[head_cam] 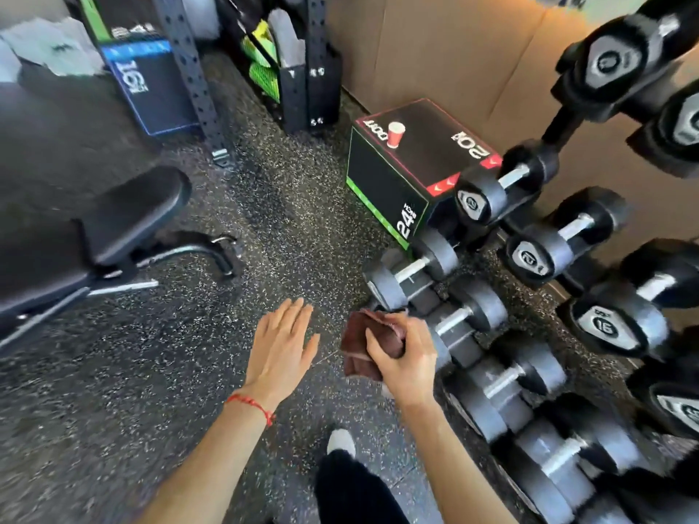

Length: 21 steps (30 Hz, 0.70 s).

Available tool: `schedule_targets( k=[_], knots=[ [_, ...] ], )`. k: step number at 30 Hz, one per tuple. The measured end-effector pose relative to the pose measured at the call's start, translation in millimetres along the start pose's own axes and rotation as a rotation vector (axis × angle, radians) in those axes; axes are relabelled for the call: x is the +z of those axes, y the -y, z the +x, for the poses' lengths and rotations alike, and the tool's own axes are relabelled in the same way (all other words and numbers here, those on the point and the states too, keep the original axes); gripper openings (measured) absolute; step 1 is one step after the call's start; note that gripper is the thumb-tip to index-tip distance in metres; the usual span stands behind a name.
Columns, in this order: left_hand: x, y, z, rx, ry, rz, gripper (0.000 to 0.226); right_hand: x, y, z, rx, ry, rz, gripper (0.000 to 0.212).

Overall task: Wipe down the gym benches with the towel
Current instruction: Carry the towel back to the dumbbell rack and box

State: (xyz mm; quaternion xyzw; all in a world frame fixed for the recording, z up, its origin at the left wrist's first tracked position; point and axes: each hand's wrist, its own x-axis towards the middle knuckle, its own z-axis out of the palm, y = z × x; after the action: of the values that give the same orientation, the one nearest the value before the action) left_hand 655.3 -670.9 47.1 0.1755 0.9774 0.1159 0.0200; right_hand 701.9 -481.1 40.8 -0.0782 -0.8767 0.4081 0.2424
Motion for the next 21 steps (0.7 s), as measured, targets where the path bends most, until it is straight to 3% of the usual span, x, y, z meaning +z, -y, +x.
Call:
schedule_targets(
  k=[11, 21],
  knots=[
    [-15, 29, 94, -0.122, -0.038, -0.006, 0.060, 65, -20, 116, -0.054, 0.128, 0.081, 0.035],
    [-8, 120, 220, -0.122, -0.016, -0.023, 0.049, 168, -12, 220, -0.017, 0.159, 0.080, 0.034]
  ],
)
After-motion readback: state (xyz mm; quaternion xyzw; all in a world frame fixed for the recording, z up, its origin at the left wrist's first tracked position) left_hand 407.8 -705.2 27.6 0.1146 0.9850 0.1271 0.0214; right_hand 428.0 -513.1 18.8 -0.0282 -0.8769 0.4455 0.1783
